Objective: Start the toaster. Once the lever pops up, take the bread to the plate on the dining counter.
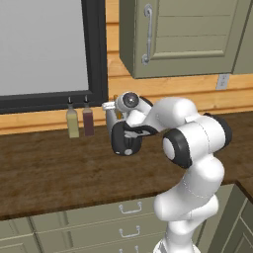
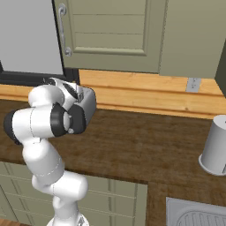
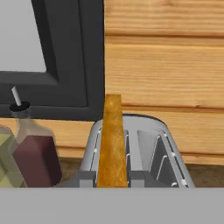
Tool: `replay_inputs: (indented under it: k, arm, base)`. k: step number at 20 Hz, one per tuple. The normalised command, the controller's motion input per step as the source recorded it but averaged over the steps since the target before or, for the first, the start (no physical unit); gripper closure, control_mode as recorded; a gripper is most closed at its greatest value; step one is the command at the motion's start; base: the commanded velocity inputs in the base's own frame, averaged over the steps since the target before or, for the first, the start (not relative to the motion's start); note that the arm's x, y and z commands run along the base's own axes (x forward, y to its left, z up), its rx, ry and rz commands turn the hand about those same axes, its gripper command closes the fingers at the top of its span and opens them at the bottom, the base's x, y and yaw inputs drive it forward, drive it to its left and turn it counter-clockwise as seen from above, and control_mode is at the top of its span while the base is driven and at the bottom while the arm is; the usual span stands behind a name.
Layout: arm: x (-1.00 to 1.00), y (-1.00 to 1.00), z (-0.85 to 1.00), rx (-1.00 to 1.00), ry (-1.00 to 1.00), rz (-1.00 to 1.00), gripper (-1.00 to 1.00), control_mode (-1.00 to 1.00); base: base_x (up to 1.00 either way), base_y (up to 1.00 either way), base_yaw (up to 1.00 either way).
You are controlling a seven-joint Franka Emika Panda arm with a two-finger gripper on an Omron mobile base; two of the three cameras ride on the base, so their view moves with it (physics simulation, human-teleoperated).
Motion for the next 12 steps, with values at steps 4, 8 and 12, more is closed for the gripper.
replay_inputs:
  k: [4,8,12]
  arm:
    - [-0.43,0.03,0.60,0.00,-0.01,0.00,1.00,-1.00]
    - [-0.38,0.00,0.73,0.00,0.00,0.00,1.00,-1.00]
    - [-0.52,0.00,0.77,0.00,0.00,0.00,1.00,-1.00]
  base:
    - [0.00,0.00,0.00]
    - [0.00,0.00,0.00]
    - [0.00,0.00,0.00]
